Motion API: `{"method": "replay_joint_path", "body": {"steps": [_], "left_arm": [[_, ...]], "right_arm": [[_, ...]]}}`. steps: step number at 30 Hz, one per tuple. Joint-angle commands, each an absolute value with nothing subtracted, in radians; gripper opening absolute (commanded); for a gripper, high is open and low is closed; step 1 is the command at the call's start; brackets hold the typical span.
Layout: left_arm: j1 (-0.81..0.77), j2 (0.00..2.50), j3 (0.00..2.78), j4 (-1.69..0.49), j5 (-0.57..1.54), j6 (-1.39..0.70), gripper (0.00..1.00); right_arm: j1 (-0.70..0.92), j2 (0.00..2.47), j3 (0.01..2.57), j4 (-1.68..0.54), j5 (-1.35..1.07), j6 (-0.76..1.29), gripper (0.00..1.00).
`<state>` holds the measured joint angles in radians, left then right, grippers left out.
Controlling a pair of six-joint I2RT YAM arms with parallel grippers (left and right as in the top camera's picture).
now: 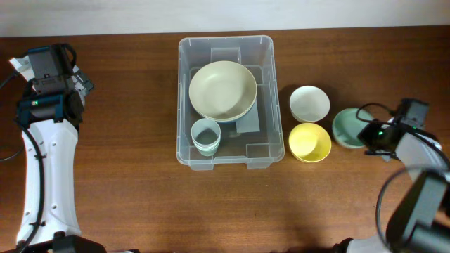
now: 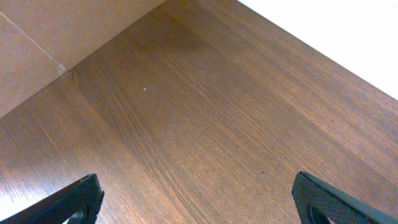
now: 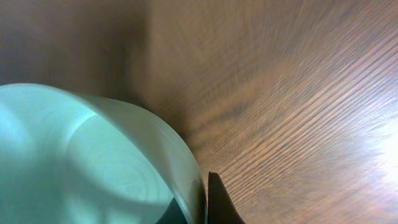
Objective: Pack container
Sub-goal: 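Carry the mint bowl into the container's front-right area and release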
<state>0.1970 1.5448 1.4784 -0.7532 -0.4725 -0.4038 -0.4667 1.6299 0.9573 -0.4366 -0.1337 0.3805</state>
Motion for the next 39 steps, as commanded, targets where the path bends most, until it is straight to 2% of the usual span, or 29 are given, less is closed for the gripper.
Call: {"method": "replay_joint_path", "body": {"steps": [1,5,10,14,17,23,30,39], "left_arm": [[0.201,1.542,1.489,-0.754,-0.487,-0.395,0.99],[0.201,1.542,1.489,-0.754,-0.487,-0.395,0.99],[0.201,1.542,1.489,-0.754,-0.487,-0.395,0.99],[0.201,1.542,1.489,-0.754,-0.487,-0.395,0.99],[0.201,1.542,1.489,-0.754,-0.487,-0.395,0.99],[0.201,1.542,1.489,-0.754,-0.487,-0.395,0.99],[0.201,1.542,1.489,-0.754,-0.487,-0.395,0.99],[0.201,1.542,1.489,-0.754,-0.487,-0.395,0.99]], "right_arm": [[-0.471,1.453,0.997,-0.430,-0.153,0.349,0.04],[-0.413,1.296,1.038,-0.450,-0.200,0.347,0.04],[-0.229,1.206,1.099,-0.529,-0.199,0.238,0.04],[-0.024,1.203,1.129,-0.560,-0.183,0.139,0.04],[0.119,1.219,1.129,-0.566,-0.076,0.071,0.04],[0.324,1.307,1.129,-0.576,0.043,-0.053,0.04],[0.442,1.464,1.129,-0.570,0.121,-0.075,0.04],[0.471,1.560,1.129,-0.572,0.121,-0.075,0.04]]}}
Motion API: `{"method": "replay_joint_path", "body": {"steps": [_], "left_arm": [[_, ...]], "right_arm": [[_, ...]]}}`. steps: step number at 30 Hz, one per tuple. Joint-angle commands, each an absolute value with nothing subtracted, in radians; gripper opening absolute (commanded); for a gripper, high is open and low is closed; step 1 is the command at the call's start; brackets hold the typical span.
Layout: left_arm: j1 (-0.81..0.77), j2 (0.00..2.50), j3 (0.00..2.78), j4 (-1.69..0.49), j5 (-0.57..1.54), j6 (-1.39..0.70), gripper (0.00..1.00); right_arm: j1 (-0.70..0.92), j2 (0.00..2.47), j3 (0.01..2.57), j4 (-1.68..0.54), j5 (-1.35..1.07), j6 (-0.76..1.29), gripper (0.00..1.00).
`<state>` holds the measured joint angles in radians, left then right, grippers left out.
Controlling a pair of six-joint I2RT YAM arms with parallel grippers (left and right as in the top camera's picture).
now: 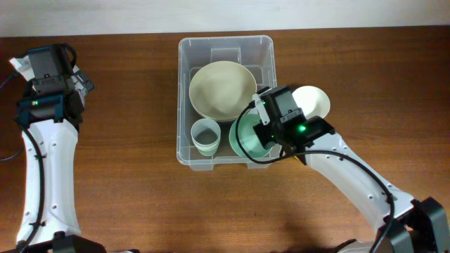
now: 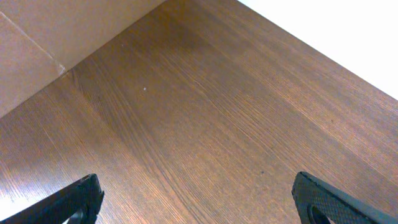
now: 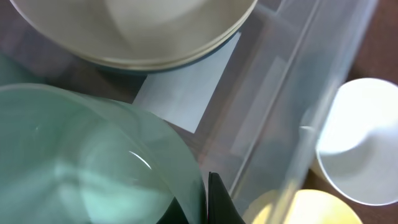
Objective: Pack container
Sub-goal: 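Carry the mint bowl into the container's front-right area and release, then move the right gripper to the yellow bowl and grasp its rim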
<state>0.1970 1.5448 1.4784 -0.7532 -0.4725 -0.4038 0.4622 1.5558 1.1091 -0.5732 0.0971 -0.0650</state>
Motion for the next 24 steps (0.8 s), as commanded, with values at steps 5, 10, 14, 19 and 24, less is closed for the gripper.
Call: {"method": "replay_joint_path", "body": {"steps": [5,10,14,19,24], "left_arm": [[0.201,1.542,1.489,-0.754,-0.487,-0.395,0.99],[0.201,1.542,1.489,-0.754,-0.487,-0.395,0.99],[0.201,1.542,1.489,-0.754,-0.487,-0.395,0.99],[0.201,1.542,1.489,-0.754,-0.487,-0.395,0.99],[0.201,1.542,1.489,-0.754,-0.487,-0.395,1.00]], "right_arm": [[0.471,1.553,1.144,-0.573,0.121,-0.075,0.50],[0.471,1.545,1.230,-0.627,0.117,-0.063,0.50],[0.463,1.542,1.354,-0.736,0.122,-0.002,0.50],[0.408,1.542,1.482,-0.882,0.188,0.094,0.50],[0.299,1.542,1.514,-1.006,0.192,0.173,0.50]]}}
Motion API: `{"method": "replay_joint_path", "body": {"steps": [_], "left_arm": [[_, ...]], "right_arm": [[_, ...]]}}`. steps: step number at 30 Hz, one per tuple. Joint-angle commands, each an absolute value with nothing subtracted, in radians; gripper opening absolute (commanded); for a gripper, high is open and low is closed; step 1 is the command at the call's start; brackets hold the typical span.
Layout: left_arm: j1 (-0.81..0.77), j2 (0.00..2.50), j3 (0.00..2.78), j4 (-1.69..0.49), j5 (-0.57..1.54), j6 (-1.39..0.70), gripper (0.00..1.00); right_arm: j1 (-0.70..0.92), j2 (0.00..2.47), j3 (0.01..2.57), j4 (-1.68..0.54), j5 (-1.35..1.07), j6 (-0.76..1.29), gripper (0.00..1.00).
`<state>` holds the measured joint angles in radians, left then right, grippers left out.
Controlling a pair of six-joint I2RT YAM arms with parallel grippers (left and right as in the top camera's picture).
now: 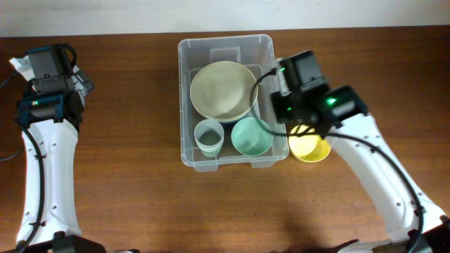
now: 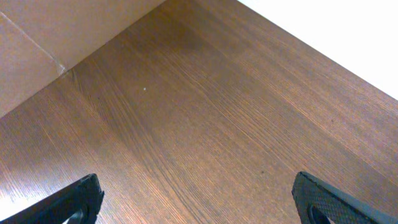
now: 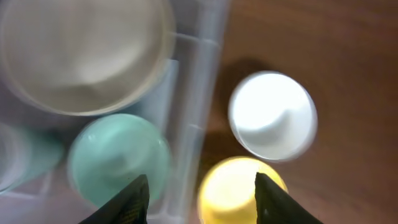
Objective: Pack container
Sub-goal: 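Move the right gripper to the yellow bowl and grasp its rim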
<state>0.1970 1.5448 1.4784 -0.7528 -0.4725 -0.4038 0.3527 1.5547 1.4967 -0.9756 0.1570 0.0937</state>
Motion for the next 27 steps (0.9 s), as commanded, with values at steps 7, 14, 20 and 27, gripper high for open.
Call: {"method": "replay_joint_path", "body": {"steps": [7,14,20,27], "left_arm": [[0.201,1.542,1.489,-0.754,-0.487,-0.395,0.99],[0.201,1.542,1.489,-0.754,-0.487,-0.395,0.99],[0.201,1.542,1.489,-0.754,-0.487,-0.395,0.99],[0.201,1.542,1.489,-0.754,-0.487,-0.395,0.99]], "right_arm": [[0.109,1.544,1.504,-1.085,0.155,0.227,0.50],[-0.041,1.546,1.417,-1.063,0.026,0.226,0.51],[-0.067,1.547,1.253,-0.936,0.003,0.214,0.58],[-0.067,1.547,1.083,-0.802,-0.007,0.195,0.61]]}}
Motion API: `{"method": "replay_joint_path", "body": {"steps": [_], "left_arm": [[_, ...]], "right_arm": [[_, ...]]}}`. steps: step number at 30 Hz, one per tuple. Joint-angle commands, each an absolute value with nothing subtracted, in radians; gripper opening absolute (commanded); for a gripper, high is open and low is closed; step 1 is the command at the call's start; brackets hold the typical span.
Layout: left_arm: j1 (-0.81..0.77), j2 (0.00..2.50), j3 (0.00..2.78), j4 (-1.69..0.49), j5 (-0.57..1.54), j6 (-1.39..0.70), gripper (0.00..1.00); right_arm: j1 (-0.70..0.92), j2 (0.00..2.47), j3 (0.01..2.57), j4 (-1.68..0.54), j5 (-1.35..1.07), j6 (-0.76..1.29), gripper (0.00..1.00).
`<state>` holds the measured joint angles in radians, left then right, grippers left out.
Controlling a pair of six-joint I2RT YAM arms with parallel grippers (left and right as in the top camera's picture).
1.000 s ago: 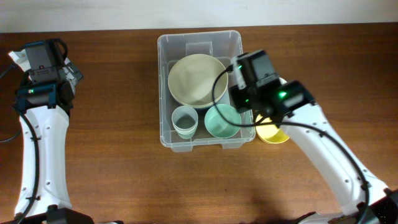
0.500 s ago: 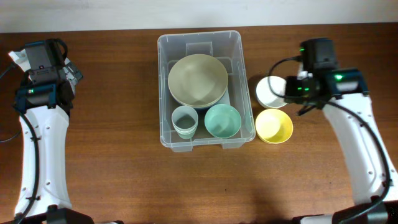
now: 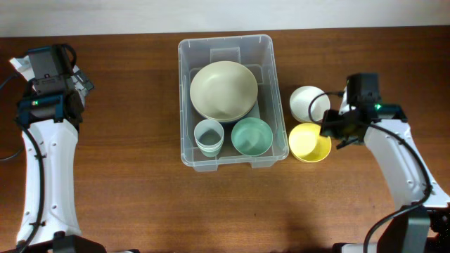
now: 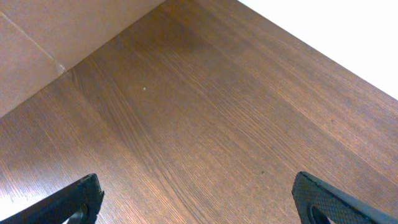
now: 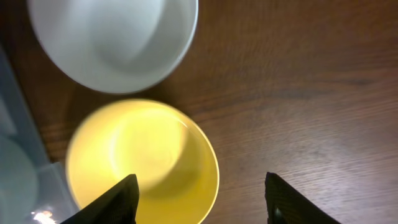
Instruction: Pack container
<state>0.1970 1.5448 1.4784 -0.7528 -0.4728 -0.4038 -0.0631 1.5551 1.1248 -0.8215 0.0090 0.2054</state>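
The clear plastic container holds a large cream bowl, a pale green cup and a mint green bowl. Right of it on the table stand a white bowl and a yellow bowl. My right gripper hangs open over the yellow bowl's right rim; the right wrist view shows the yellow bowl under the gripper, the white bowl above it. My left gripper is open over bare table at the far left.
The brown wooden table runs to a white wall at the back. My left arm stretches along the left side. The container's wall shows at the left edge of the right wrist view.
My right gripper has moved from beside the container's right wall, out to the right, and now sits lower over the yellow bowl's right rim. The left arm has not moved.
My right gripper was shut on the mint green bowl at the far right of the table. Then it held that bowl inside the container. Then the bowl stood in the container and the gripper was open above the wall. Now it is over the yellow bowl.
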Motion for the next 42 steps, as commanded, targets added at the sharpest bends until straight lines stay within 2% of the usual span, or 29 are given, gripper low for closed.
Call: {"method": "replay_joint_path", "body": {"steps": [1,22,30,32,36,42], "left_arm": [[0.201,1.542,1.489,-0.754,-0.487,-0.395,0.99],[0.201,1.542,1.489,-0.754,-0.487,-0.395,0.99],[0.204,1.542,1.489,-0.754,-0.487,-0.395,0.99],[0.204,1.542,1.489,-0.754,-0.487,-0.395,0.99],[0.204,1.542,1.489,-0.754,-0.487,-0.395,0.99],[0.204,1.542,1.489,-0.754,-0.487,-0.395,0.99]], "right_arm": [[-0.067,1.549,1.070,-0.791,-0.007,0.195,0.61],[-0.067,1.782,1.025,-0.607,-0.007,0.192,0.59],[-0.080,1.793,1.023,-0.640,0.020,0.223,0.44],[-0.094,1.793,1.023,-0.648,0.019,0.223,0.36],[-0.141,1.793,1.023,-0.669,0.019,0.223,0.13],[-0.253,1.793,1.023,-0.697,0.018,0.223,0.04]]}}
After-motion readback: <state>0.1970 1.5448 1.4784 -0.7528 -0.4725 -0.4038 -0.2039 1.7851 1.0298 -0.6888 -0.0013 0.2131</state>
